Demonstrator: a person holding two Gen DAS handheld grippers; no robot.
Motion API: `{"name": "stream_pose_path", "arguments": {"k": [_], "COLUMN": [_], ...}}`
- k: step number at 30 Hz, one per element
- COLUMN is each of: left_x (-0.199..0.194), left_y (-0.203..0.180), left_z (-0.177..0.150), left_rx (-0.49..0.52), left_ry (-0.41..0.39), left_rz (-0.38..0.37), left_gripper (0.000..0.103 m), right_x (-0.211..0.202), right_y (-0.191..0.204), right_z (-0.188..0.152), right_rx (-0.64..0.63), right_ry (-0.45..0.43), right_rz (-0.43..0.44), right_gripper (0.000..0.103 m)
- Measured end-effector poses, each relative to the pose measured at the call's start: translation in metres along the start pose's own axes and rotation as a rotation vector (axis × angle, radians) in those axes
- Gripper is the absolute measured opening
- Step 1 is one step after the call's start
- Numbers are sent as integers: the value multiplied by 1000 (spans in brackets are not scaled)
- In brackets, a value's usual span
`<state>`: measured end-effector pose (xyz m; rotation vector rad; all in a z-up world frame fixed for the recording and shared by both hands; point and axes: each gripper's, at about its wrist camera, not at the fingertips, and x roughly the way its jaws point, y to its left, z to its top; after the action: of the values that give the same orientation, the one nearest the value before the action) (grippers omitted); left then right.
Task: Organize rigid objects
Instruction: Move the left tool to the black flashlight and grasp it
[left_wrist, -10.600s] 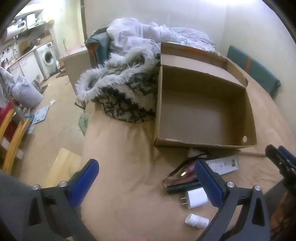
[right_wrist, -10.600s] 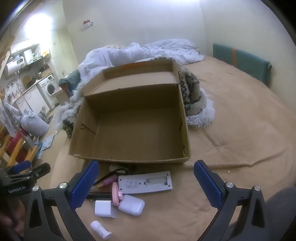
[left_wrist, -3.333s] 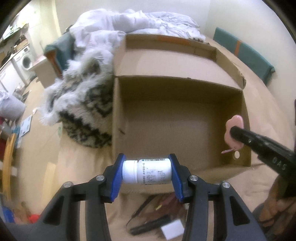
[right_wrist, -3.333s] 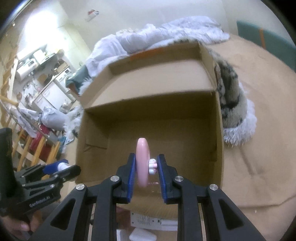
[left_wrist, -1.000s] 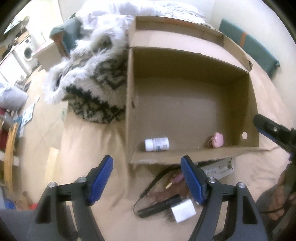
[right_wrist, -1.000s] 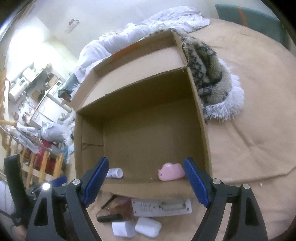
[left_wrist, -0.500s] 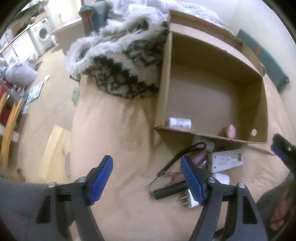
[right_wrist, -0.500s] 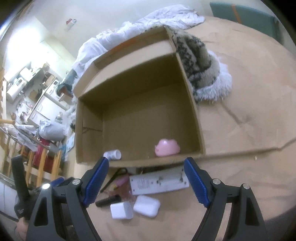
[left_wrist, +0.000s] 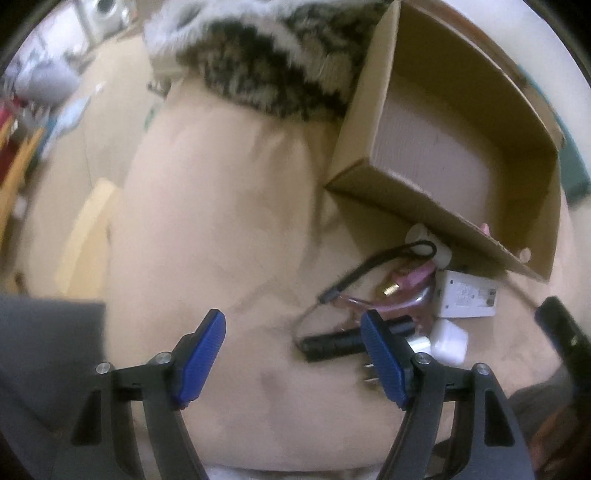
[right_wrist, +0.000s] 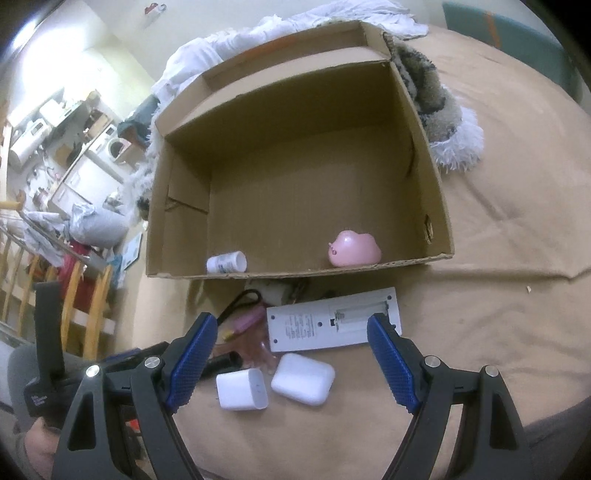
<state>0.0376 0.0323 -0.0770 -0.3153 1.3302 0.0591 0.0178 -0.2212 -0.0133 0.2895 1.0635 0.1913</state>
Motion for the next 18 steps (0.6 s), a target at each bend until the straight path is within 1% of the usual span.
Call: {"name": "stream_pose_path", "arguments": {"k": [1,2,3,4,5,7,8,9,10,12,14,15,18], "left_x": [3,8,16,21,26,27,27,29,31,39,45,47,51], "left_y": [0,-1,-3,-5,-8,-10,-11,-12,-13,-15,-17,-19,-25], "left_z": [-1,-3,-3,-4,-4,-5,-5,-6,-5,-7,-8,-8,-7], "left_rx": [-27,-59,-87,-101,-112,-125,-130,-135,-142,-164,-188,-196,-200], "left_ry": [11,33,74,105,129,108,94,89,98,135,153,152,143], "left_rz": [-26,-70,-123,-147,-147,-114,-84,-58,-50,-47,-43,-42,-32], "left_gripper": [74,82,87,88,88,94,99,100,100,100,101,103,102], "right_x": [1,2,3,3,3,2,2,2,2,4,6,7,10], "right_y": [-1,-2,-3,-5,-7,-9,-10,-11,-12,-14,-16,-16,-15], "right_z": [0,0,0,0,1,1,1,1,2,3,4,4,5], "right_rx": [3,7,13,23,34,47,50,54,60,77,91,95,93], "right_ry": [2,3,4,5,6,5,4,4,5,11,18,21,27], "right_rz": [-2,-5,-7,-3,3,9,9,10,14,29,41,44,42], "right_gripper": [88,88,88,88,88,88,88,88,88,88,88,88,88]}}
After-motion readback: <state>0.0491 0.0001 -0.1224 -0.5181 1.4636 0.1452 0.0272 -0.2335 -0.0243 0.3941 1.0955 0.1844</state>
